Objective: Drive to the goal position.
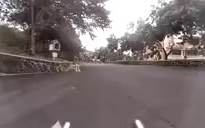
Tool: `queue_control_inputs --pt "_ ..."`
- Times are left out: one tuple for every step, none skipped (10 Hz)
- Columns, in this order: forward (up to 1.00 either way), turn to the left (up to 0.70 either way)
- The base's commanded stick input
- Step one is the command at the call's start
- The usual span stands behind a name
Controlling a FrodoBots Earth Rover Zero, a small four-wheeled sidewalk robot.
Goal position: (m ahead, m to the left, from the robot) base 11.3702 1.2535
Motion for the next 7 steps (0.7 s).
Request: queue_control_inputs --pt "0.70 0.00" --pt "0.70 0.00" --pt "0.70 0.00" --pt "0.70 0.00" --pt "0.70 0.00" --pt "0.70 0.00" --pt "0.70 0.00"
